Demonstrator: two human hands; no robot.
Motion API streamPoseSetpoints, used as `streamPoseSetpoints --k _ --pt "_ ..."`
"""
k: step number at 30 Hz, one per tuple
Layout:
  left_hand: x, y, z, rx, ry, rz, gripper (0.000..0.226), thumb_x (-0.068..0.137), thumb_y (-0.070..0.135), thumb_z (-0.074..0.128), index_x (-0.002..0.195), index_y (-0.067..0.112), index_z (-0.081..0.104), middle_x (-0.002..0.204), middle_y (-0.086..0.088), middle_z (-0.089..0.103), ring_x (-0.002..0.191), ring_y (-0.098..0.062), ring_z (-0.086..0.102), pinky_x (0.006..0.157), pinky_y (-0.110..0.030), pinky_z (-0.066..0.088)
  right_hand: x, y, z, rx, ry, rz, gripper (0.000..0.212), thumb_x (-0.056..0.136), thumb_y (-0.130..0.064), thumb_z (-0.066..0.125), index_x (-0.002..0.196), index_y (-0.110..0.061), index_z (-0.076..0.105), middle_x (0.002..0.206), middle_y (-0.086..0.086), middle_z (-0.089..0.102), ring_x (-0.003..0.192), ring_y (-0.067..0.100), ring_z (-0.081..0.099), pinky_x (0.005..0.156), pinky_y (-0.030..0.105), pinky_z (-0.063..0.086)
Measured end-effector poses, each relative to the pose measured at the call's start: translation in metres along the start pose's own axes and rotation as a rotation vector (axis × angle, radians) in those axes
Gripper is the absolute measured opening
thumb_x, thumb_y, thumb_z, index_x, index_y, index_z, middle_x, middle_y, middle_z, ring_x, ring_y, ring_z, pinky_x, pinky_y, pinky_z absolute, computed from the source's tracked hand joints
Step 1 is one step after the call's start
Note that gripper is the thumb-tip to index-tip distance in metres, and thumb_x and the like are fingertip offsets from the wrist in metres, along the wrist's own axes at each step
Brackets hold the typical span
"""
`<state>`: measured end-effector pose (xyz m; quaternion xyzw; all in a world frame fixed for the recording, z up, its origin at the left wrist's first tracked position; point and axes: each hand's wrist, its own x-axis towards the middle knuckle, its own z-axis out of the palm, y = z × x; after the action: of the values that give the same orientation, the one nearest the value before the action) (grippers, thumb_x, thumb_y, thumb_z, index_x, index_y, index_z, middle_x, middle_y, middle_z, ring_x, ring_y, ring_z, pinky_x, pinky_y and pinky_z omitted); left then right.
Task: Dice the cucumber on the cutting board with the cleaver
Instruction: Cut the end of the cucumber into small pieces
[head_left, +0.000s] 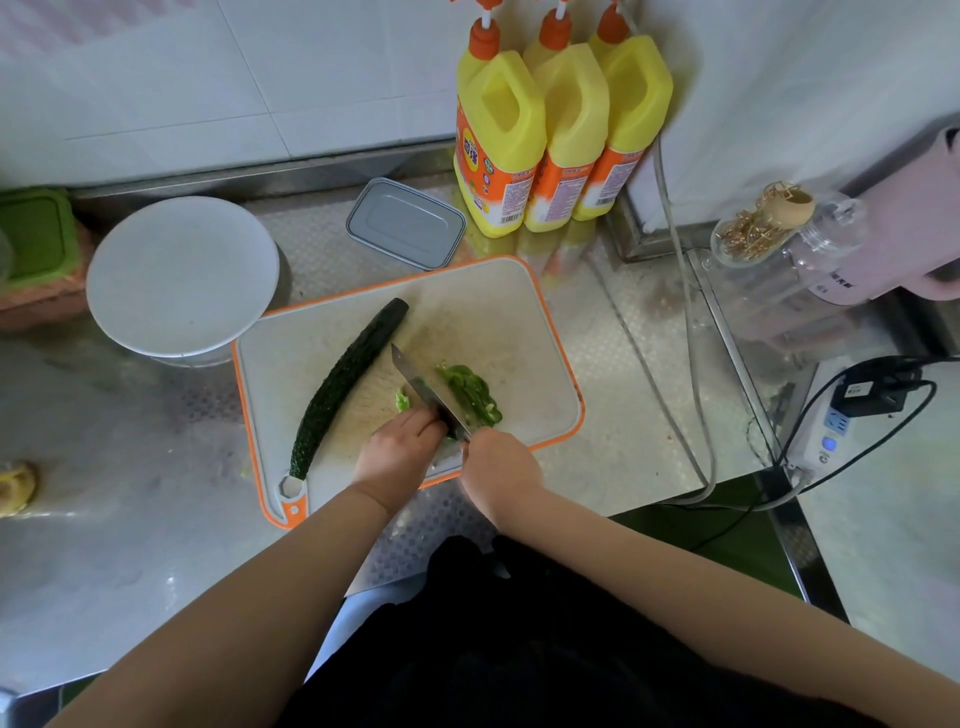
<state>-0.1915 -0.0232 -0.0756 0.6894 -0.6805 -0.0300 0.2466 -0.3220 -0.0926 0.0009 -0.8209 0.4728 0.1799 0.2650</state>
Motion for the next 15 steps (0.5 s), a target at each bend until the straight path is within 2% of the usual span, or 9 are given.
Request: streamPoseSetpoints --k 4,7,9,11,15 --pt "0.003 -0.002 0.000 0.022 -0.010 0.021 0.025 0.066 -0.006 0.076 0.087 0.007 0.073 0.087 -0.007 0.068 0.073 -0.023 0.061 0.059 -0.028 0.051 0.006 -0.002 -0.001 0.067 0.011 0.041 0.025 0.101 -0.021 0.038 0.108 -0.005 0.055 0.108 0.015 0.064 0.101 0.030 0.062 0.077 0.033 0.047" --pt "0.001 -0.004 0.002 0.049 -0.019 0.050 0.016 0.078 0.000 0.060 0.087 0.007 0.072 0.090 -0.008 0.068 0.080 -0.024 0.062 0.066 -0.031 0.055 0.015 -0.004 -0.012 0.190 0.001 0.044 0.035 0.101 -0.030 0.040 0.105 -0.001 0.059 0.105 0.018 0.065 0.100 0.035 0.060 0.076 0.035 0.044" --pt "0.001 -0.005 0.001 0.079 -0.032 0.054 0.020 0.082 0.005 0.053 0.088 0.009 0.071 0.091 -0.006 0.068 0.084 -0.025 0.062 0.072 -0.035 0.056 0.021 -0.003 -0.018 0.239 -0.004 0.029 0.038 0.100 -0.033 0.042 0.103 0.001 0.059 0.104 0.020 0.065 0.099 0.036 0.060 0.074 0.035 0.043" --pt "0.001 -0.006 0.000 0.104 -0.039 0.050 0.017 0.077 0.001 0.063 0.089 0.010 0.072 0.091 -0.005 0.067 0.085 -0.025 0.061 0.075 -0.035 0.055 0.021 0.002 -0.020 0.264 0.012 0.041 0.037 0.100 -0.033 0.042 0.102 0.001 0.059 0.103 0.020 0.065 0.098 0.036 0.060 0.074 0.034 0.043" --pt "-0.004 -0.005 -0.002 0.083 -0.051 -0.017 0.030 0.069 -0.002 0.078 0.094 0.012 0.070 0.098 -0.005 0.066 0.093 -0.027 0.060 0.080 -0.038 0.054 0.010 0.019 -0.020 0.288 0.012 0.065 0.037 0.100 -0.033 0.041 0.098 -0.001 0.058 0.099 0.018 0.064 0.096 0.034 0.059 0.073 0.033 0.042"
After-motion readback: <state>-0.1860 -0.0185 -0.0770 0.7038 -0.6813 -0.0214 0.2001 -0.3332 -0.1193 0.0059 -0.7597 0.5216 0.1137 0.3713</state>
